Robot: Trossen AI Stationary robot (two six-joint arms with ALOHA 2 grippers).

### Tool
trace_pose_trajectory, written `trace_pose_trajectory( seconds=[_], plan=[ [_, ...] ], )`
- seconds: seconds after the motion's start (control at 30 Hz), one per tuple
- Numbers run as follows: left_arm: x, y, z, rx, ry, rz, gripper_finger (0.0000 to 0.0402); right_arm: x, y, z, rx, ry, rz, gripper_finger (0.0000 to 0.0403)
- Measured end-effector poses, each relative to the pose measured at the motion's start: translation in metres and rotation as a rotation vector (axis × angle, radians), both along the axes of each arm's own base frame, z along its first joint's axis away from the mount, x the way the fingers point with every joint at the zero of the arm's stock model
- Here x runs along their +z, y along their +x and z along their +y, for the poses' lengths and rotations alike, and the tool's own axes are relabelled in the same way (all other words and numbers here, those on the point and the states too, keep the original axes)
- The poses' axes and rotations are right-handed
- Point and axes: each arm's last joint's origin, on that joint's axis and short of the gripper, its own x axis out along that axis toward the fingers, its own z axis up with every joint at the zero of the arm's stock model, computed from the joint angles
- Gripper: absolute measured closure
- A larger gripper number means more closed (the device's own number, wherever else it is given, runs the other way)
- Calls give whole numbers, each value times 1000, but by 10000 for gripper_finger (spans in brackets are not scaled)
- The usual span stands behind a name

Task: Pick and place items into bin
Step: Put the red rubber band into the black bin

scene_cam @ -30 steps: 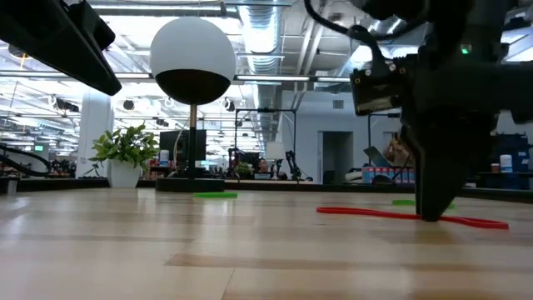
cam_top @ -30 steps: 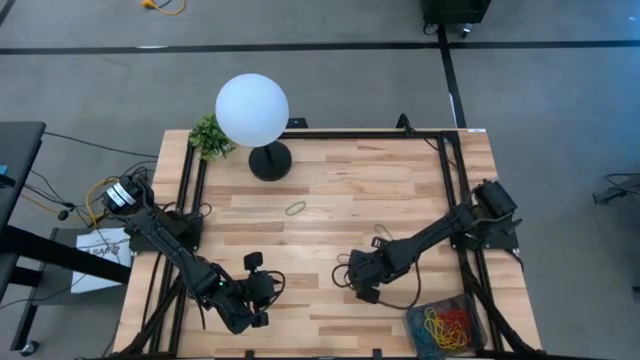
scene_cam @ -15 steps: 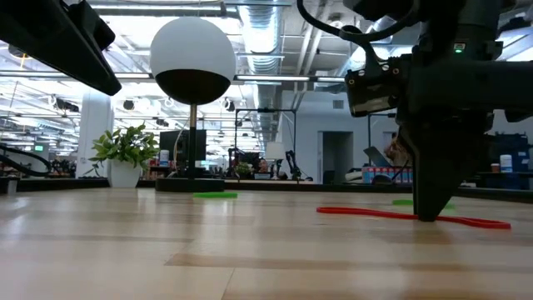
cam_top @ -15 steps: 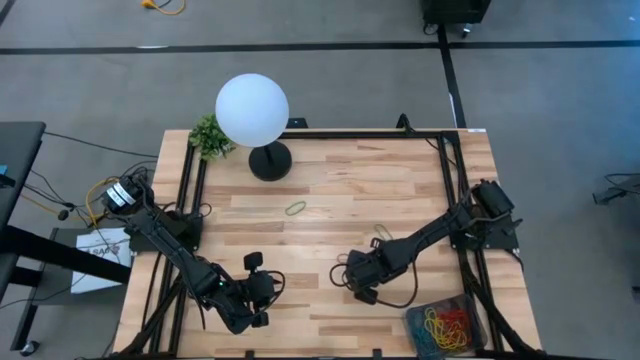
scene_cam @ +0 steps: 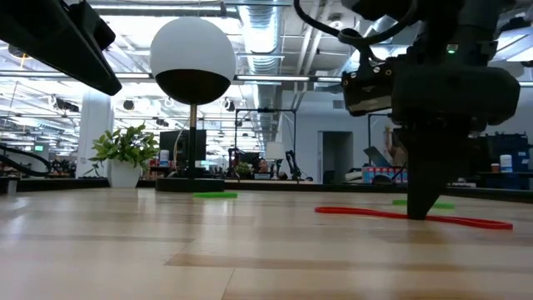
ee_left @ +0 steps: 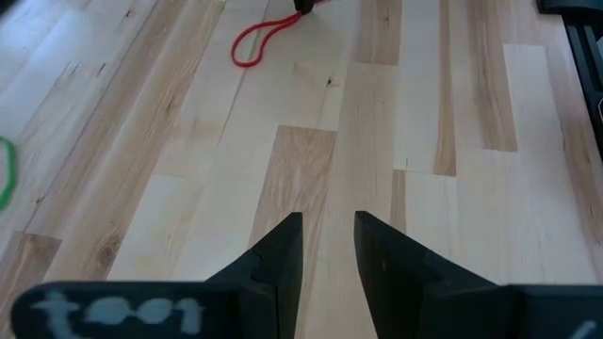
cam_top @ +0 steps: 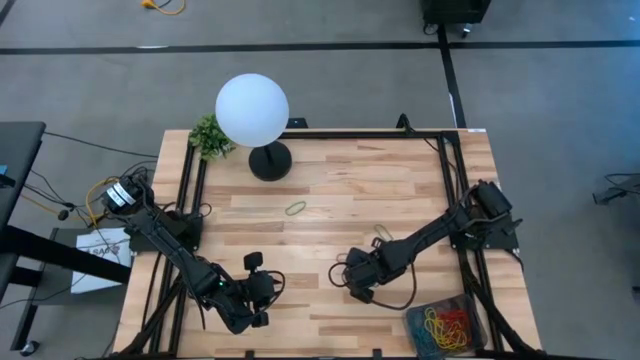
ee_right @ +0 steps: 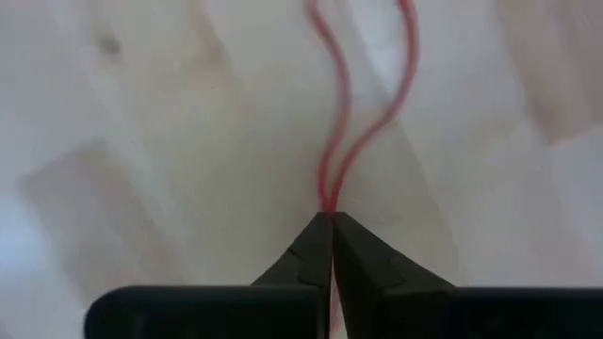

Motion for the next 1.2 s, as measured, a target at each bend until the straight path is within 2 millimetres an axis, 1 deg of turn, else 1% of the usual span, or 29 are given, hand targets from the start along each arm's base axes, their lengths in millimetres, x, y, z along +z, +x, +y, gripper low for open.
trace_pose_trajectory(
  seconds=[0.07,0.13,0.2,0.23,0.3,0.37,0.43,0.5,0.57,0.67,0.83,0.97,1.07,1.13,1.2],
  plan=[
    [0,0,0,0,1,1,312,10,0,2,3,-15,35,401],
    [0,0,0,-1,7,6,312,25,-5,1,-35,-46,123,402],
    [-1,-1,0,-1,6,8,312,54,-5,5,-93,-37,138,402],
    [-1,-1,0,0,4,9,312,68,-10,6,-116,-37,188,402],
    [-1,-1,1,4,-4,11,312,85,-23,12,-174,-49,313,402],
    [-1,-1,0,4,-5,11,312,103,-27,23,-233,-3,360,402],
    [-1,-1,1,4,-5,13,312,120,-39,36,-266,20,436,402],
    [-1,-1,1,4,-6,13,312,131,-50,55,-273,43,461,402],
    [-1,-1,1,5,-5,14,312,133,-63,74,-276,56,462,402],
    [-1,-1,1,4,-4,14,312,133,-87,102,-301,33,441,402],
    [-1,-1,1,5,-5,14,312,127,-130,141,-452,-40,408,402],
    [-1,-1,1,5,-8,13,312,128,-164,162,-580,-49,357,402],
    [-1,-1,0,8,-12,12,312,128,-187,172,-607,-67,327,402],
    [-1,-1,0,8,-13,11,312,126,-198,176,-609,-79,294,400],
    [-1,-1,0,8,-13,11,312,124,-201,175,-607,-102,286,392]
  ],
)
